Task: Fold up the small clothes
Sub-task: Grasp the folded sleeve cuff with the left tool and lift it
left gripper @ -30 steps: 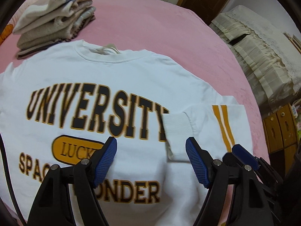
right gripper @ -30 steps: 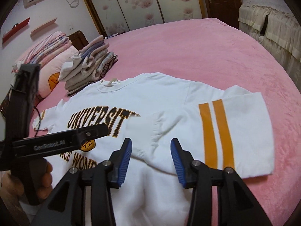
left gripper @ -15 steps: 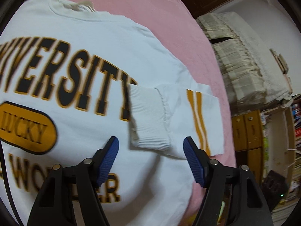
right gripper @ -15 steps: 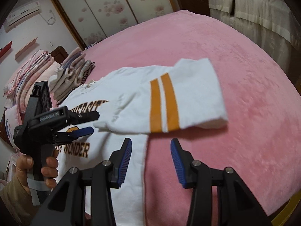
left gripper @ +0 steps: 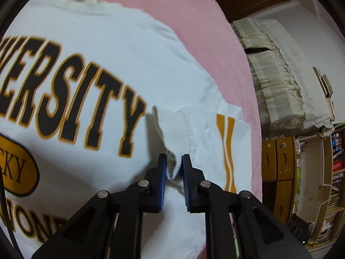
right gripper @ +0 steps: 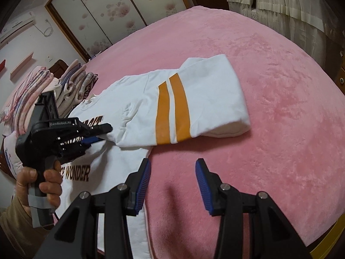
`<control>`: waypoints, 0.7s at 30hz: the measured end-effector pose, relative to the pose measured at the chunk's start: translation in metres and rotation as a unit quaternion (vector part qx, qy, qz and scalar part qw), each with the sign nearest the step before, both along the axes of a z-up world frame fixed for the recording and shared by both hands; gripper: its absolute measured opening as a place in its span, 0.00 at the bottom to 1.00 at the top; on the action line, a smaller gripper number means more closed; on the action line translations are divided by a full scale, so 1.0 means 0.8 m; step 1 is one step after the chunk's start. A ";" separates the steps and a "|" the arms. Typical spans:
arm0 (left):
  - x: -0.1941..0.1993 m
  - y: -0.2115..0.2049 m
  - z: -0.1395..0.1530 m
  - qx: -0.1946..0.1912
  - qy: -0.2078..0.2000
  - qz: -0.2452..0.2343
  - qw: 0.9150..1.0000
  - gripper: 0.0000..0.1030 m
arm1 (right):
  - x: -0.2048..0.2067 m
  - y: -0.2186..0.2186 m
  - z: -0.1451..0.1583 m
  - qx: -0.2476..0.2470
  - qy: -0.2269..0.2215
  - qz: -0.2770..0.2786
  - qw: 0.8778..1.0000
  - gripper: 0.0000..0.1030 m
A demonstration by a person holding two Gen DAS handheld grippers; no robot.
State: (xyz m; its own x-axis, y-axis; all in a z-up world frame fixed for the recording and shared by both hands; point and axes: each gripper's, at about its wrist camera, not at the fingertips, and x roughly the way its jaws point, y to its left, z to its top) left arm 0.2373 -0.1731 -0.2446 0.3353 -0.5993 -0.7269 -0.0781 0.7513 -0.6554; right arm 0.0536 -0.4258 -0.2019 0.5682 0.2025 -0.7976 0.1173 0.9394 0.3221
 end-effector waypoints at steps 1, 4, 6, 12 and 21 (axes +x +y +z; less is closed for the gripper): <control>0.004 -0.008 0.011 0.008 -0.015 -0.006 1.000 0.10 | 0.002 -0.001 -0.002 -0.002 0.002 -0.001 1.000 0.42; 0.008 -0.009 0.040 0.021 -0.044 -0.003 0.999 0.10 | 0.005 -0.005 -0.009 0.001 0.007 -0.009 1.000 0.42; 0.013 -0.007 0.067 0.034 -0.072 0.008 0.997 0.10 | 0.006 -0.006 -0.010 0.002 0.008 -0.012 1.000 0.42; 0.011 0.024 0.149 0.082 -0.169 0.062 0.980 0.10 | 0.017 -0.004 -0.014 -0.008 0.011 -0.010 1.000 0.42; -0.006 0.138 0.179 0.146 -0.212 0.169 0.951 0.10 | 0.062 0.032 -0.019 -0.032 0.008 0.012 0.999 0.42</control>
State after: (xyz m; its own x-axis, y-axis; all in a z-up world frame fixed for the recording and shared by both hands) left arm 0.2324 -0.0623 -0.1015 0.7731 -0.1984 -0.6025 -0.1227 0.8852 -0.4488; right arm 0.1030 -0.3999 -0.2171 0.5512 0.1640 -0.8181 0.0990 0.9607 0.2592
